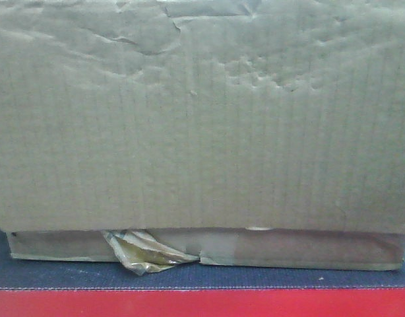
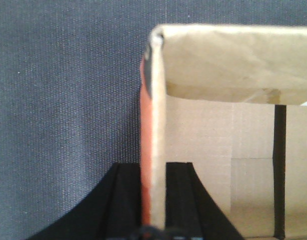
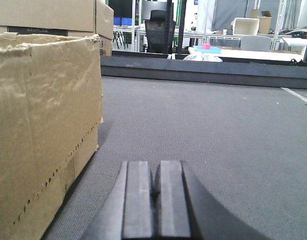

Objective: Stack two boxes on right shelf middle

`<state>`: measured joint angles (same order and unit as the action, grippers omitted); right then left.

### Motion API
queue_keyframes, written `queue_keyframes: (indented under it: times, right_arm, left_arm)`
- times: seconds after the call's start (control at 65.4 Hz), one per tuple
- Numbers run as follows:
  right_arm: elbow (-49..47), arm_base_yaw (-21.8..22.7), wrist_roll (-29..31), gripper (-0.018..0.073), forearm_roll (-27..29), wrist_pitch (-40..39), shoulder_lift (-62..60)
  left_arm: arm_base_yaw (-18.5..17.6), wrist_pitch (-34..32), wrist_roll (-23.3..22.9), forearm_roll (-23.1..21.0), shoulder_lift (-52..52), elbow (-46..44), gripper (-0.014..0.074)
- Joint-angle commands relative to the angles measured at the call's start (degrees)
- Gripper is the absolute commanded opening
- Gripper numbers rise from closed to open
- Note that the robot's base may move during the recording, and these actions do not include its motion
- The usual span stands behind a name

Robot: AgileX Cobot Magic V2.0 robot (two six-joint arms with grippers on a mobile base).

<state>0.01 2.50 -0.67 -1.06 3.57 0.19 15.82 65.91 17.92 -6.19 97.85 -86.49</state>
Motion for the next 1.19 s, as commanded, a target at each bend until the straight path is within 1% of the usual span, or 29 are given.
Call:
queue_keyframes:
  times: [0.0,0.153,0.275,0.306,0.367,0.474,0.505,0.597,0.612,0.673,0.689,0.704,0.719,0.734,0.842,0.857,0.933,0.995,1.056,1.178]
  right_arm:
    - [0.0,0.3,0.1,-0.0163,0.3,-1.1,-0.2]
    - [0.0,0.3,0.1,-0.0163,0.3,-1.1,-0.2]
    - [0.0,0.3,0.1,-0.0163,0.3,-1.1,-0.2]
    - [0.0,0.3,0.1,-0.0163,0.3,-1.1,-0.2]
    - [0.0,0.3,0.1,-0.0163,0.3,-1.1,-0.2]
    - [0.0,0.3,0.1,-0.0163,0.3,-1.1,-0.2]
    - [0.0,0.3,0.1,-0.0163,0.3,-1.1,-0.2]
    - [0.0,0.3,0.1,-0.0163,0.3,-1.1,-0.2]
    - [0.0,0.3,0.1,-0.0163,0.3,-1.1,-0.2]
    - [0.0,0.3,0.1,-0.0163,0.3,-1.1,-0.2]
    - [0.0,0.3,0.1,-0.0163,0.3,-1.1,-0.2]
    - [0.0,0.3,0.1,-0.0163,0.3,-1.1,-0.2]
    - [0.0,0.3,0.1,-0.0163,0.3,-1.1,-0.2]
    - [0.0,0.3,0.1,-0.0163,0.3,-1.1,-0.2]
    - [0.0,0.3,0.1,-0.0163,0.3,-1.1,-0.2]
    - [0.0,0.3,0.1,-0.0163,0.3,-1.1,-0.2]
    - [0.0,0.3,0.1,-0.0163,0.3,-1.1,-0.2]
    - [0.0,0.3,0.1,-0.0163,0.3,-1.1,-0.2]
    - [0.0,0.3,0.1,-0.0163,0.3,-1.1,-0.2]
    - [0.0,0.3,0.1,-0.0163,0.3,-1.1,-0.2]
  left_arm:
    - [-0.2,0.8,-0.7,-0.7,-0.4,-3.2,-0.0111]
    - [2.0,0.6,-5.6,0.8,-1.3,-13.2,-0.0111]
    - [3.9,1.0,-11.6,1.4,-1.6,-24.5,-0.0111]
    - [3.9,1.6,-13.9,1.4,-1.6,-27.5,-0.0111]
    - [3.6,2.2,-15.8,1.5,-1.6,-33.9,-0.0111]
    - [0.5,4.0,-19.1,1.6,-1.6,-43.7,-0.0111]
    - [-0.9,4.0,-20.1,2.1,-1.6,-46.0,-0.0111]
    - [-7.2,4.0,-24.0,4.7,-1.6,-52.3,-0.0111]
    - [-9.1,4.0,-25.1,5.9,-1.6,-53.3,-0.0111]
    - [-14.7,4.0,-28.3,9.8,-1.6,-55.4,-0.0111]
    - [-17.0,4.0,-29.7,11.6,-1.6,-55.8,-0.0111]
    - [-18.5,4.0,-30.6,12.7,-1.6,-55.9,-0.0111]
    - [-19.3,4.0,-31.0,13.4,-1.6,-55.9,-0.0111]
    - [-21.6,4.0,-31.8,15.1,-1.6,-55.9,-0.0111]
    - [-31.9,4.0,-38.2,22.5,-1.0,-55.1,-0.0111]
    - [-33.8,4.0,-39.4,23.2,-0.8,-54.8,-0.0111]
    - [-39.3,4.0,-42.2,24.1,-0.1,-52.7,-0.0111]
    - [-43.8,4.0,-43.5,24.8,0.7,-49.0,-0.0111]
    - [-46.3,4.0,-44.9,25.1,1.1,-45.0,-0.0111]
    - [-48.8,4.0,-47.9,25.5,1.2,-36.9,-0.0111]
